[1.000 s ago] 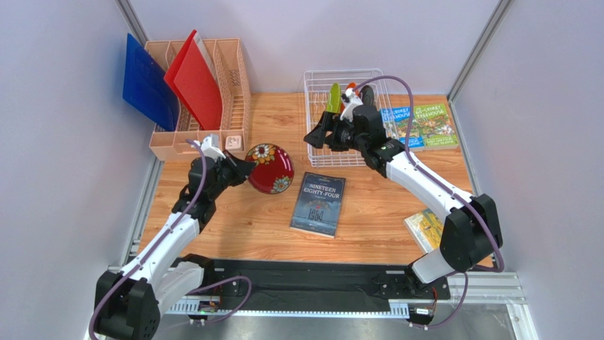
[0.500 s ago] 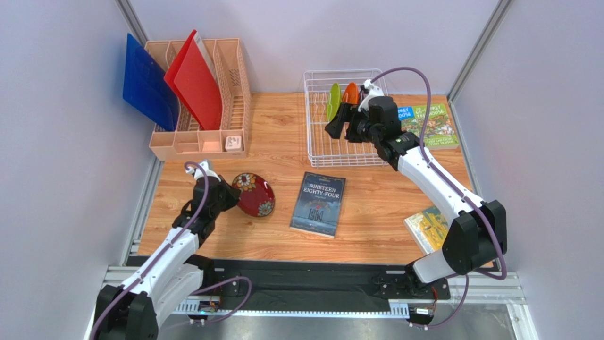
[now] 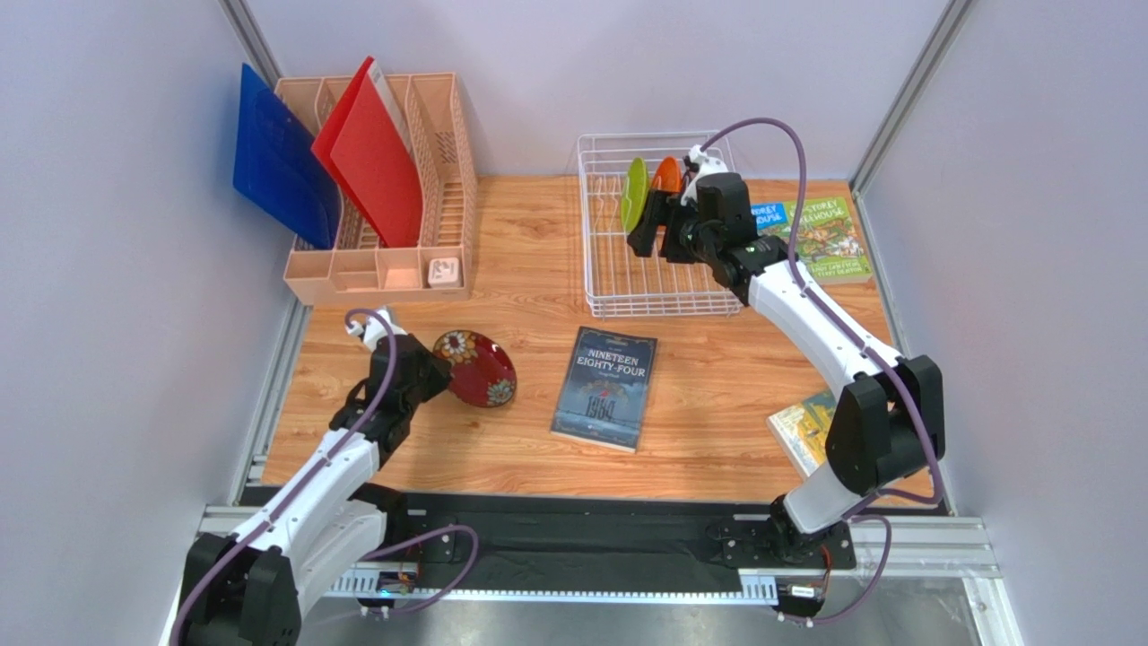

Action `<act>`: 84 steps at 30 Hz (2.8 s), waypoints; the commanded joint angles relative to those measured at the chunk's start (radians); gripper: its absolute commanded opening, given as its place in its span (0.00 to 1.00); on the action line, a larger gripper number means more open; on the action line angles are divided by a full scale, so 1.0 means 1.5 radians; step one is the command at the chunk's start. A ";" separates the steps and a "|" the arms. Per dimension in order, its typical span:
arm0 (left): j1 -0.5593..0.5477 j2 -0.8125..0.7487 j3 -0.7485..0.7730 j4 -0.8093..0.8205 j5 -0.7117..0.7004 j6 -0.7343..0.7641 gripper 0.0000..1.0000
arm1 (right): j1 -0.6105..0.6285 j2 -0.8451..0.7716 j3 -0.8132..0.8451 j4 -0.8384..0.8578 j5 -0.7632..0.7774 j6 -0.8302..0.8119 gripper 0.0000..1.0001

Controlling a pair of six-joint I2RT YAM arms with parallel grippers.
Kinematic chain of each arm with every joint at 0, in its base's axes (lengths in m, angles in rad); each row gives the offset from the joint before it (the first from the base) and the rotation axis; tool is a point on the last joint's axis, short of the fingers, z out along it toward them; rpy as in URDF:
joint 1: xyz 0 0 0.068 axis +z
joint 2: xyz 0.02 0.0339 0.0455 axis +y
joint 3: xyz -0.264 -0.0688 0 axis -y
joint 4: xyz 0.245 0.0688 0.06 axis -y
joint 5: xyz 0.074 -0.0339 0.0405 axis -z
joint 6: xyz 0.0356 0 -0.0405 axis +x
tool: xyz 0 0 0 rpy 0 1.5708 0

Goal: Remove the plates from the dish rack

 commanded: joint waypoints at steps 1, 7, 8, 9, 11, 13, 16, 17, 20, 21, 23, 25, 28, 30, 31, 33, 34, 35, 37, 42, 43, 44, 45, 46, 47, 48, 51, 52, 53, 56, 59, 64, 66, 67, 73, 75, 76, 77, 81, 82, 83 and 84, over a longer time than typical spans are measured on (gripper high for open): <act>0.001 0.006 0.012 -0.013 -0.049 0.002 0.14 | -0.007 0.011 0.032 -0.007 0.026 -0.025 0.83; 0.001 0.004 0.016 -0.042 -0.073 -0.001 0.27 | -0.009 0.016 0.033 -0.011 0.027 -0.027 0.84; 0.001 0.002 0.015 -0.043 -0.075 0.001 0.29 | -0.009 0.016 0.033 -0.012 0.025 -0.027 0.84; 0.001 0.002 0.014 -0.044 -0.080 0.002 0.32 | -0.009 0.017 0.033 -0.013 0.024 -0.027 0.84; 0.001 0.006 0.016 -0.048 -0.085 0.002 0.34 | -0.009 0.017 0.032 -0.012 0.022 -0.025 0.84; 0.001 0.008 0.019 -0.052 -0.087 0.006 0.37 | -0.009 0.018 0.031 -0.012 0.021 -0.024 0.84; 0.001 0.018 0.024 -0.055 -0.090 0.007 0.39 | -0.009 0.018 0.027 -0.013 0.019 -0.021 0.84; 0.001 0.023 0.025 -0.055 -0.091 0.008 0.40 | -0.009 0.018 0.028 -0.012 0.021 -0.024 0.84; 0.002 0.036 0.029 -0.055 -0.094 0.009 0.41 | -0.009 0.022 0.030 -0.015 0.022 -0.029 0.84; 0.001 0.039 0.030 -0.054 -0.095 0.009 0.41 | -0.009 0.023 0.032 -0.015 0.023 -0.033 0.84; 0.002 0.051 0.031 -0.052 -0.096 0.007 0.41 | -0.009 0.024 0.034 -0.019 0.028 -0.036 0.85; 0.001 0.058 0.033 -0.052 -0.097 0.008 0.43 | -0.009 0.025 0.037 -0.020 0.034 -0.043 0.85; 0.001 0.076 0.039 -0.050 -0.100 0.009 0.46 | -0.011 0.028 0.039 -0.023 0.042 -0.051 0.86; 0.002 0.090 0.044 -0.051 -0.101 0.008 0.48 | -0.010 0.029 0.040 -0.028 0.049 -0.052 0.86; 0.001 0.094 0.046 -0.052 -0.102 0.009 0.51 | -0.009 0.030 0.040 -0.030 0.051 -0.057 0.86; 0.001 0.104 0.059 -0.059 -0.104 0.012 0.53 | -0.009 0.030 0.039 -0.031 0.062 -0.062 0.87; 0.001 0.107 0.063 -0.071 -0.105 0.013 0.58 | -0.009 0.030 0.039 -0.031 0.062 -0.068 0.87; 0.001 0.104 0.070 -0.078 -0.107 0.019 0.58 | -0.009 0.033 0.041 -0.031 0.092 -0.073 0.87; 0.001 0.092 0.088 -0.100 -0.113 0.025 0.69 | -0.009 0.038 0.051 -0.035 0.114 -0.086 0.88; 0.001 0.031 0.141 -0.150 -0.124 0.070 0.99 | -0.010 0.081 0.124 -0.059 0.186 -0.118 0.90; 0.001 0.006 0.148 -0.161 -0.124 0.077 1.00 | -0.011 0.091 0.138 -0.060 0.192 -0.126 0.90; 0.000 -0.005 0.154 -0.163 -0.121 0.085 1.00 | -0.010 0.106 0.158 -0.071 0.217 -0.136 0.90; 0.001 -0.014 0.164 -0.160 -0.106 0.094 1.00 | -0.010 0.133 0.193 -0.075 0.227 -0.140 0.90; 0.001 -0.030 0.169 -0.143 -0.091 0.117 1.00 | -0.010 0.150 0.214 -0.077 0.236 -0.144 0.90; 0.001 -0.036 0.174 -0.137 -0.056 0.127 1.00 | -0.010 0.168 0.236 -0.093 0.243 -0.148 0.90; 0.001 -0.041 0.183 -0.127 -0.031 0.138 1.00 | -0.010 0.183 0.283 -0.102 0.250 -0.154 0.90; 0.001 -0.036 0.195 -0.071 0.078 0.174 1.00 | -0.012 0.251 0.339 -0.100 0.245 -0.174 0.88; 0.001 -0.022 0.196 -0.036 0.107 0.179 1.00 | -0.012 0.286 0.383 -0.104 0.240 -0.176 0.88; 0.001 -0.011 0.198 -0.021 0.130 0.183 1.00 | -0.012 0.307 0.409 -0.110 0.241 -0.178 0.88; 0.001 0.037 0.207 0.028 0.205 0.184 0.99 | -0.012 0.379 0.511 -0.137 0.241 -0.186 0.86; 0.001 0.078 0.216 0.054 0.247 0.185 0.97 | -0.012 0.435 0.578 -0.133 0.232 -0.198 0.83; 0.002 0.112 0.224 0.078 0.249 0.182 0.97 | -0.010 0.515 0.666 -0.135 0.281 -0.208 0.75; 0.001 0.116 0.220 0.088 0.249 0.179 0.97 | -0.010 0.540 0.680 -0.126 0.279 -0.213 0.70; 0.001 0.121 0.218 0.091 0.249 0.179 0.97 | -0.010 0.549 0.681 -0.114 0.281 -0.213 0.69; 0.001 0.134 0.220 0.092 0.241 0.182 0.97 | -0.004 0.594 0.697 -0.090 0.302 -0.235 0.56; 0.001 0.138 0.220 0.090 0.235 0.183 0.97 | -0.003 0.602 0.700 -0.087 0.300 -0.239 0.47; 0.001 0.138 0.220 0.090 0.233 0.184 0.97 | -0.001 0.606 0.699 -0.083 0.304 -0.242 0.44; 0.001 0.138 0.220 0.089 0.230 0.185 0.97 | 0.001 0.608 0.700 -0.080 0.307 -0.245 0.38; 0.001 0.134 0.216 0.082 0.216 0.186 0.97 | 0.010 0.610 0.702 -0.067 0.329 -0.272 0.20; 0.001 0.133 0.215 0.082 0.213 0.186 0.97 | 0.016 0.608 0.699 -0.059 0.339 -0.277 0.15; 0.001 0.133 0.214 0.081 0.207 0.185 0.97 | 0.021 0.608 0.698 -0.053 0.349 -0.284 0.09; 0.001 0.133 0.213 0.081 0.204 0.185 0.97 | 0.026 0.607 0.696 -0.035 0.362 -0.296 0.07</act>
